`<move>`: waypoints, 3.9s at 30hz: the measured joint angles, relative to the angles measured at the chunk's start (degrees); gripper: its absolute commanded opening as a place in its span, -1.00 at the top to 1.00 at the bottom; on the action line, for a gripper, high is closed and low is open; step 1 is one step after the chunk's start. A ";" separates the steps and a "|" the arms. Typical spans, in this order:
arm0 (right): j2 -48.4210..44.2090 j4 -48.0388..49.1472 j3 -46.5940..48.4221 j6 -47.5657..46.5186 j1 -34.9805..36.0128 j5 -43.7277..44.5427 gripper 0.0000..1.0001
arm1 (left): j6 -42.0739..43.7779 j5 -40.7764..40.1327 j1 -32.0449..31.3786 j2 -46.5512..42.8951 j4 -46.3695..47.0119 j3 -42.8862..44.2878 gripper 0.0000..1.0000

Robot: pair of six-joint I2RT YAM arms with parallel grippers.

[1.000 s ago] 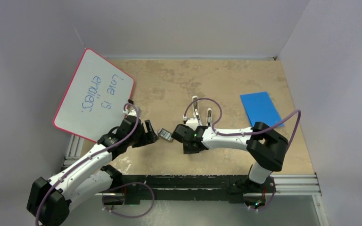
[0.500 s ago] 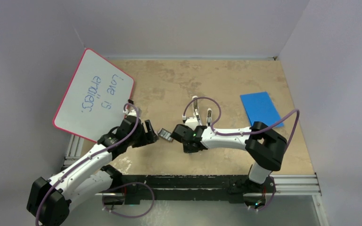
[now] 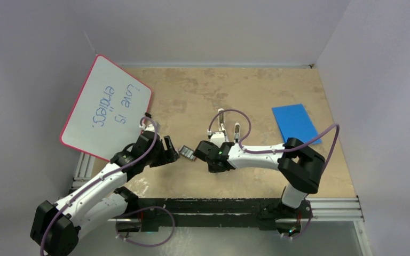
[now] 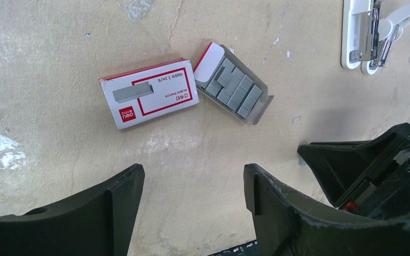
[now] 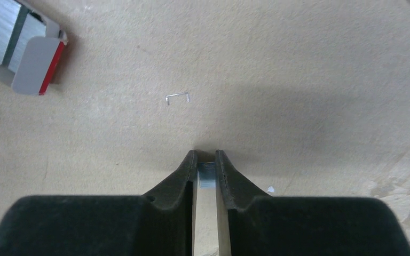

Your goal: Load the staples into the stapler

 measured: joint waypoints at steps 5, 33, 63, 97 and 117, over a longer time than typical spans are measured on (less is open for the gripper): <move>-0.46 -1.40 1.16 -0.09 -0.20 4.04 0.65 | 0.02 0.15 0.00 0.00 0.00 0.00 -0.36; -5.40 21.09 0.98 -28.92 -19.23 7.37 0.66 | 1.03 9.49 0.00 11.39 11.02 3.17 -0.36; -2.27 23.06 -0.24 -32.52 -20.70 1.77 0.68 | 1.01 10.64 0.00 16.06 14.05 3.72 -0.35; -1.53 23.17 -0.57 -32.74 -20.70 1.27 0.69 | 0.98 10.64 0.00 16.39 14.03 3.76 -0.35; -2.62 24.00 -1.25 -32.74 -20.70 0.33 0.71 | 0.98 10.64 0.00 17.03 14.03 3.76 -0.34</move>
